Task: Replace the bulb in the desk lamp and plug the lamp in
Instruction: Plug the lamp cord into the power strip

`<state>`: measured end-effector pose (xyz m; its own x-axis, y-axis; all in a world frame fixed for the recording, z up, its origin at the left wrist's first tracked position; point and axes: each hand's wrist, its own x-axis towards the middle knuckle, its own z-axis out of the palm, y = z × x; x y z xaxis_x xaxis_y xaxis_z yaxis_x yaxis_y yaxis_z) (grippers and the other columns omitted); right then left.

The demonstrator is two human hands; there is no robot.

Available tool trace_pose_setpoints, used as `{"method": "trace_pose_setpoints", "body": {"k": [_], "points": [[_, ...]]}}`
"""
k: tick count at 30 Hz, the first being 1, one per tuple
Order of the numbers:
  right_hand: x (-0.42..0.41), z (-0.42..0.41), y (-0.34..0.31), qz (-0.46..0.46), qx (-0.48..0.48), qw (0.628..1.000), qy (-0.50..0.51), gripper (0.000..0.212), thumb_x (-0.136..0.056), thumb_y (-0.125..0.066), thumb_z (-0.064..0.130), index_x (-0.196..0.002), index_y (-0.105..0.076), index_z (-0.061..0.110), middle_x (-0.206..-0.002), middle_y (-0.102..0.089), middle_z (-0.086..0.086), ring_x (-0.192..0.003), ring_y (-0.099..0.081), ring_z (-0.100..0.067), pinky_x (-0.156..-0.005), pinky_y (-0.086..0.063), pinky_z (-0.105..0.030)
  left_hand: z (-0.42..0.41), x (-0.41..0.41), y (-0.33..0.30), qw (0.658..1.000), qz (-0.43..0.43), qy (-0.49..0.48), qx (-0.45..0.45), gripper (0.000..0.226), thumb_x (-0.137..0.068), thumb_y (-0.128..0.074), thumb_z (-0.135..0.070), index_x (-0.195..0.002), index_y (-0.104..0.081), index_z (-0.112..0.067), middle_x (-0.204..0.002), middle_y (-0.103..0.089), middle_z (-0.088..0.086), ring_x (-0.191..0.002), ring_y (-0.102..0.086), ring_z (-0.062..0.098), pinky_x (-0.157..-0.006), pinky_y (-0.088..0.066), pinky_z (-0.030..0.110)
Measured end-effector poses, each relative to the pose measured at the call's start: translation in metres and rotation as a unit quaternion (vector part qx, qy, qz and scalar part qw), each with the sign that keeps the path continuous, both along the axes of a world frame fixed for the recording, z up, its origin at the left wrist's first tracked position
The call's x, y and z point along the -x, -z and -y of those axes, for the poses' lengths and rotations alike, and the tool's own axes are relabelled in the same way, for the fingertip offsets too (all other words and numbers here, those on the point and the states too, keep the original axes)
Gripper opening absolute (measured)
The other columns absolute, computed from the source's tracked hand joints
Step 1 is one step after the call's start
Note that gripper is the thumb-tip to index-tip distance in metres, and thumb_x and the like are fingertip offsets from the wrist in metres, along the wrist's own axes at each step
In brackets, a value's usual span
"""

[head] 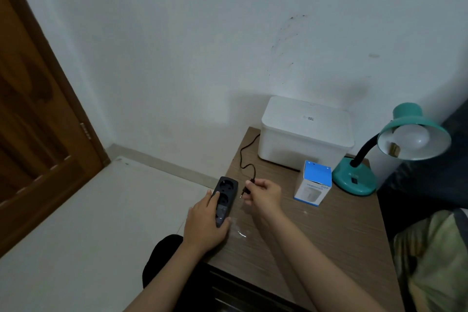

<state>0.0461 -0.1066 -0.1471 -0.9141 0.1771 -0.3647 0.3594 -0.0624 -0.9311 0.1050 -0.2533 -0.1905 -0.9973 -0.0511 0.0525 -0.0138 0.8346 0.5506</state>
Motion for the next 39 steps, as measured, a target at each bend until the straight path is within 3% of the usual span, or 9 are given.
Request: {"method": "trace_pose_setpoints", "body": {"k": [3,5,8,10,15,20,26,35,39], "points": [[0.004,0.016,0.000,-0.032,0.004,0.999,-0.013,0.008,-0.083,-0.069,0.007,-0.089,-0.065,0.010,-0.086,-0.069,-0.010,-0.073,-0.070,-0.022,-0.074,-0.060,-0.041,-0.001,-0.001,0.002,1.000,-0.012,-0.010,-0.026,0.070,-0.079,-0.060,-0.041,-0.139,-0.034,-0.017,-0.147,-0.038,0.008,-0.127,-0.042,0.027,-0.103,-0.037,0.039],[0.009,0.025,0.002,-0.056,-0.015,0.998,-0.018,0.013,-0.077,-0.074,0.005,-0.082,-0.066,0.015,-0.081,-0.069,-0.008,-0.075,-0.070,-0.025,-0.075,-0.059,-0.042,-0.002,0.000,0.004,0.999,-0.011,-0.012,-0.035,0.070,-0.079,-0.060,-0.039,-0.139,-0.033,-0.016,-0.146,-0.038,0.007,-0.128,-0.041,0.026,-0.103,-0.037,0.036],[0.017,0.033,0.011,-0.082,-0.133,0.987,-0.037,0.016,-0.069,-0.079,0.013,-0.069,-0.067,0.024,-0.073,-0.070,0.003,-0.074,-0.069,-0.019,-0.073,-0.059,-0.040,-0.001,0.000,0.006,0.999,-0.010,-0.017,-0.048,0.070,-0.078,-0.060,-0.040,-0.138,-0.033,-0.017,-0.144,-0.041,0.005,-0.127,-0.041,0.024,-0.100,-0.041,0.036],[0.020,0.035,0.016,-0.081,-0.178,0.980,-0.046,0.011,-0.067,-0.079,0.020,-0.071,-0.069,0.024,-0.072,-0.071,0.007,-0.071,-0.068,-0.013,-0.071,-0.059,-0.041,-0.001,0.000,0.007,0.998,-0.010,-0.021,-0.052,0.071,-0.077,-0.060,-0.042,-0.138,-0.033,-0.017,-0.144,-0.041,0.005,-0.127,-0.041,0.023,-0.098,-0.043,0.035],[0.021,0.038,0.010,-0.112,-0.247,0.959,-0.086,0.012,-0.070,-0.079,0.013,-0.080,-0.074,0.013,-0.073,-0.069,0.002,-0.069,-0.063,-0.014,-0.068,-0.052,-0.027,-0.002,0.000,0.007,0.998,-0.017,-0.027,-0.054,0.070,-0.078,-0.061,-0.040,-0.138,-0.033,-0.016,-0.145,-0.040,0.005,-0.127,-0.040,0.022,-0.096,-0.044,0.034],[0.025,0.040,0.006,-0.138,-0.294,0.939,-0.114,0.016,-0.070,-0.079,0.012,-0.084,-0.074,0.008,-0.071,-0.064,0.001,-0.066,-0.058,-0.012,-0.064,-0.043,-0.021,-0.002,-0.002,0.008,0.996,-0.024,-0.035,-0.081,0.070,-0.075,-0.065,-0.036,-0.135,-0.038,-0.013,-0.137,-0.049,0.008,-0.122,-0.046,0.023,-0.095,-0.044,0.033],[0.025,0.041,0.009,-0.163,-0.314,0.928,-0.117,0.012,-0.069,-0.079,0.010,-0.080,-0.075,0.007,-0.067,-0.066,-0.001,-0.064,-0.058,-0.012,-0.063,-0.045,-0.021,-0.003,-0.002,0.004,0.993,-0.046,-0.048,-0.096,0.063,-0.073,-0.068,-0.031,-0.128,-0.044,-0.012,-0.122,-0.058,0.007,-0.111,-0.053,0.024,-0.086,-0.043,0.029],[0.028,0.038,0.023,-0.146,-0.309,0.932,-0.124,0.017,-0.072,-0.078,0.012,-0.088,-0.075,0.007,-0.078,-0.071,-0.005,-0.065,-0.059,-0.009,-0.064,-0.048,-0.021,-0.003,-0.002,0.005,0.993,-0.043,-0.049,-0.097,0.064,-0.074,-0.069,-0.032,-0.129,-0.043,-0.012,-0.123,-0.058,0.006,-0.113,-0.052,0.022,-0.086,-0.044,0.028],[0.032,0.037,0.025,-0.130,-0.315,0.929,-0.146,0.019,-0.071,-0.080,0.013,-0.089,-0.073,0.008,-0.071,-0.065,0.000,-0.062,-0.058,-0.007,-0.065,-0.050,-0.022,-0.003,-0.002,0.006,0.993,-0.044,-0.051,-0.092,0.064,-0.073,-0.069,-0.032,-0.129,-0.044,-0.012,-0.122,-0.058,0.007,-0.111,-0.053,0.023,-0.086,-0.045,0.031]]}}
